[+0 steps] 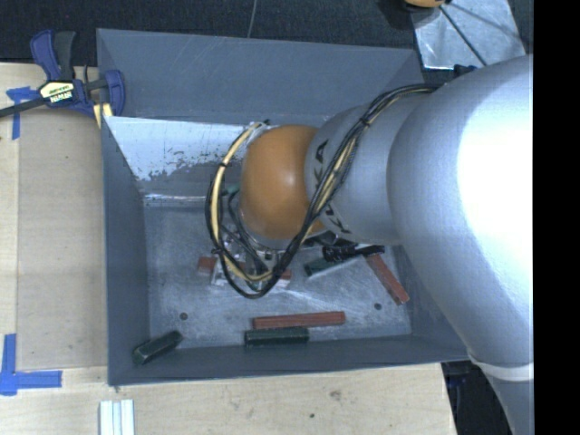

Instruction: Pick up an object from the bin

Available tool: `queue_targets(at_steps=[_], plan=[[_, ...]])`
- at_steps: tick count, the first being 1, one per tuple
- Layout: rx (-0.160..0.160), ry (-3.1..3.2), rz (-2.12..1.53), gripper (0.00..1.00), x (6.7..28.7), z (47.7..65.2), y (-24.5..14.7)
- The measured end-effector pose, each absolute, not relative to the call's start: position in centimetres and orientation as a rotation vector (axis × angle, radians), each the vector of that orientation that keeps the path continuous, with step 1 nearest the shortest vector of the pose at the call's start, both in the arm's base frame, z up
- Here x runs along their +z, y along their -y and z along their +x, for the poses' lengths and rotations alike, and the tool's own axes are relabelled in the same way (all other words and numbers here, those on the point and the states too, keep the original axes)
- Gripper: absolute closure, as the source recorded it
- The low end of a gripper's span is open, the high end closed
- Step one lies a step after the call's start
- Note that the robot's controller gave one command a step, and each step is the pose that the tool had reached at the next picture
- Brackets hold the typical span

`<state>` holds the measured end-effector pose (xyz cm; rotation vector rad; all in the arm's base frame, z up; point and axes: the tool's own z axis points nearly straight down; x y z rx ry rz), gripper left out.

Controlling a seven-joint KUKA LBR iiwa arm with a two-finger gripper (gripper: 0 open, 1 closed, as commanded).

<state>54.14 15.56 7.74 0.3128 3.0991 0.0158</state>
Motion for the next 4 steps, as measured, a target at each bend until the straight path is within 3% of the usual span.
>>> queue_targets(at_steps=[2, 4], plan=[[0.012, -3.105, 0.314, 1.0, 8.0, 54.0, -15.5], [0.001, -3.125, 0.316, 1.0, 11.8, 53.7, -15.4]])
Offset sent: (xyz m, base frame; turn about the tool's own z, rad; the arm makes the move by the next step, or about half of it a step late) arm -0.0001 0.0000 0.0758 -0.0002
